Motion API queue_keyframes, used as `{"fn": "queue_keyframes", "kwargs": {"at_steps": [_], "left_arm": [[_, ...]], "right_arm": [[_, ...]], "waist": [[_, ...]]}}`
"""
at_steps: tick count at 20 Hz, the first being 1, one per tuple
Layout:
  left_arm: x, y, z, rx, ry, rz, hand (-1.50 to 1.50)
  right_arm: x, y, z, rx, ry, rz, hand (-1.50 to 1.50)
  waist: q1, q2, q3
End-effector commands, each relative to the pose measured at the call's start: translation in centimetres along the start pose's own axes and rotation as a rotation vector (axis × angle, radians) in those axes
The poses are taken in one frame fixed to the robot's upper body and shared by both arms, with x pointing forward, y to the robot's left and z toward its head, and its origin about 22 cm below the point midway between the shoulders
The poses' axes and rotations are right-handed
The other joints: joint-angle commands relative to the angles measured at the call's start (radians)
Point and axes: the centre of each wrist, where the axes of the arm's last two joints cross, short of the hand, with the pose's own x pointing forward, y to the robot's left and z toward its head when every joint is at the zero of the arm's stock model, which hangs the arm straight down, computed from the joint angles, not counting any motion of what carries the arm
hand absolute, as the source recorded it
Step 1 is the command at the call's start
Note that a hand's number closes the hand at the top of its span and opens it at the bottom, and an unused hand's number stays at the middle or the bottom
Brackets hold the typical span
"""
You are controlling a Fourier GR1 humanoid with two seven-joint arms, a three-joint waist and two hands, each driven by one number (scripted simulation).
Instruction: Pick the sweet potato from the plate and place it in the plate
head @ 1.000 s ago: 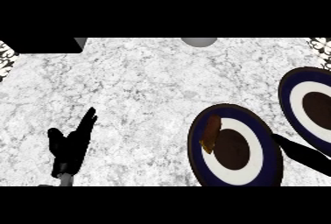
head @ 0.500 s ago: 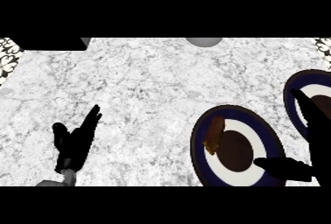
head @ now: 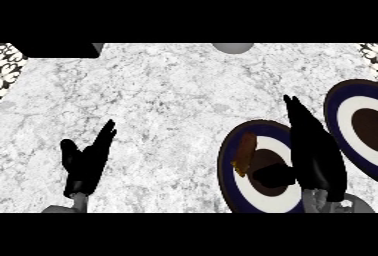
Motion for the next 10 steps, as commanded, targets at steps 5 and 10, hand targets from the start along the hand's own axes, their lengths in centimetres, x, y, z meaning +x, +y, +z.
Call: {"fn": "queue_keyframes", "kwargs": {"at_steps": [5, 10], "left_arm": [[-1.1, 0.0, 0.4, -0.009, 0.051, 0.02, 0.0], [-0.5, 0.8, -0.3, -0.002, 0.033, 0.016, 0.0]], "right_arm": [[3.2, 4.4, -0.2, 0.136, 0.174, 0.05, -1.5], [2.8, 6.7, -1.9, 0.153, 0.167, 0.026, -1.5]], "waist": [[-0.009, 0.003, -0.004], [-0.014, 0.004, -0.003]]}}
